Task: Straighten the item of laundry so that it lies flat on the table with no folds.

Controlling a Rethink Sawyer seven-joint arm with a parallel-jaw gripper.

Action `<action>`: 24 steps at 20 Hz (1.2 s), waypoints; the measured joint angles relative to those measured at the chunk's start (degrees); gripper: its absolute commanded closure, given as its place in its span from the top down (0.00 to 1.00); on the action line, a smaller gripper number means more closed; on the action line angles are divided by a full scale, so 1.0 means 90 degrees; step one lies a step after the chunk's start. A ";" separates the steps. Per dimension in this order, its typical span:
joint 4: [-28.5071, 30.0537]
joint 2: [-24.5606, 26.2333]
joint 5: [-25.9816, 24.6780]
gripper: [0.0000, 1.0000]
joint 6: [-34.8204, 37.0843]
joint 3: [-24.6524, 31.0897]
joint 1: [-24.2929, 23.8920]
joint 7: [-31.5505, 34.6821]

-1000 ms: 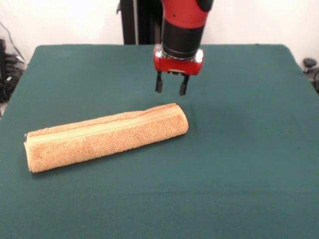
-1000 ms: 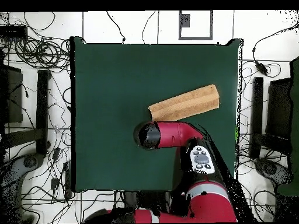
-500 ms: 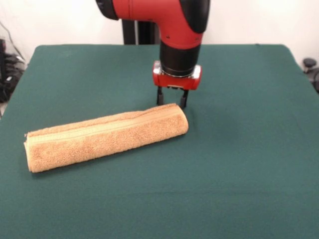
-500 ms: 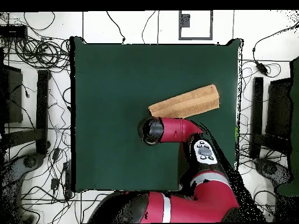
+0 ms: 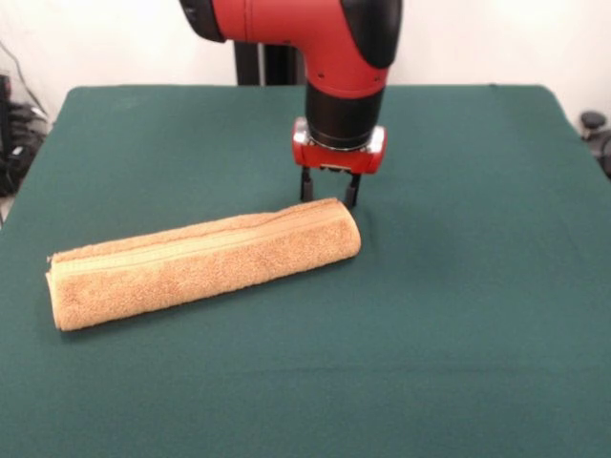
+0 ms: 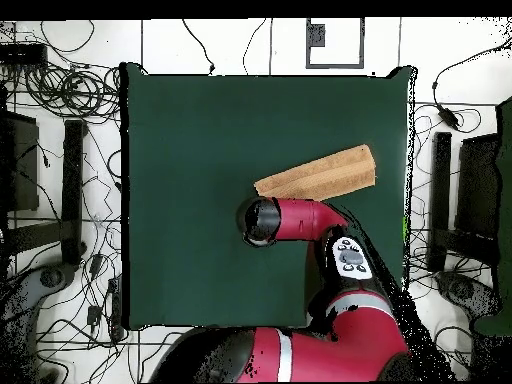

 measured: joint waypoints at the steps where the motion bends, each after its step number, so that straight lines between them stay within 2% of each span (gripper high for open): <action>1: -0.0002 0.0001 -0.0003 1.00 0.0000 -0.0002 0.0005 0.0000; 12: -0.0135 0.0050 0.0011 1.00 0.0206 -0.0017 0.0041 0.0000; 24: -0.0972 0.0415 0.0214 1.00 0.1615 -0.0017 0.0088 -0.0001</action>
